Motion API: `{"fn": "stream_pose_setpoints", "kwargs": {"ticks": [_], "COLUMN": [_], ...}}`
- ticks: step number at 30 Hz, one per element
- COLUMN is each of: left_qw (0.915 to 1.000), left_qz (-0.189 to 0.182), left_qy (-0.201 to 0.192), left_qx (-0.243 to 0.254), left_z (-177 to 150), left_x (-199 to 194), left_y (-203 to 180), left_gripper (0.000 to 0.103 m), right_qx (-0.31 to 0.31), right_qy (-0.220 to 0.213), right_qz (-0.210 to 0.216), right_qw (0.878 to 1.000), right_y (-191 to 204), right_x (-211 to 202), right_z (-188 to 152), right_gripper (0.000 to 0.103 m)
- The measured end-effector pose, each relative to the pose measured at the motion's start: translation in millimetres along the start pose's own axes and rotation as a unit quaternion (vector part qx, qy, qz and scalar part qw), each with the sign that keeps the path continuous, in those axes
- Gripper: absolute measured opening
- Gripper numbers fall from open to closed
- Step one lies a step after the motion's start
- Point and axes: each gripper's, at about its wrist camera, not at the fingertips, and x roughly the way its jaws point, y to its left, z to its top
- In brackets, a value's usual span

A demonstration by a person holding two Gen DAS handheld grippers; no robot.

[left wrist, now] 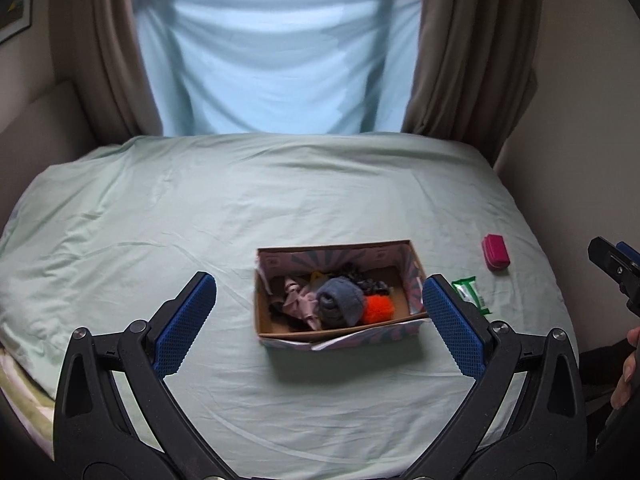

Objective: Organize soft objects
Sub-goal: 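Move both tools toward the green wipes pack and pink pouch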

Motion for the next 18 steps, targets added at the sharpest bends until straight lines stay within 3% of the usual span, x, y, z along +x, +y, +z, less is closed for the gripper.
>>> {"fn": "stream_pose_setpoints", "kwargs": {"ticks": [9, 12, 18], "left_qw": [0.9991, 0.9982, 0.9969], "left_qz": [-0.028, -0.031, -0.042], "left_qy": [0.017, 0.031, 0.065], "left_qx": [0.028, 0.041, 0.016], "left_z": [7.9, 8.8, 1.5], "left_x": [21.2, 39.7, 90.5], "left_y": [-101.6, -145.4, -215.9], "left_gripper": [0.103, 0.103, 0.103], "right_qx": [0.024, 0.025, 0.007], "right_qy": [0.001, 0.009, 0.033], "right_qz": [-0.015, -0.015, -0.007], "right_qw": [1.000, 1.000, 0.999], "right_y": [-90.1, -124.8, -180.0], "right_x": [10.2, 24.3, 65.2], "right_z": [17.9, 26.6, 42.9], "right_gripper": [0.102, 0.102, 0.102]}}
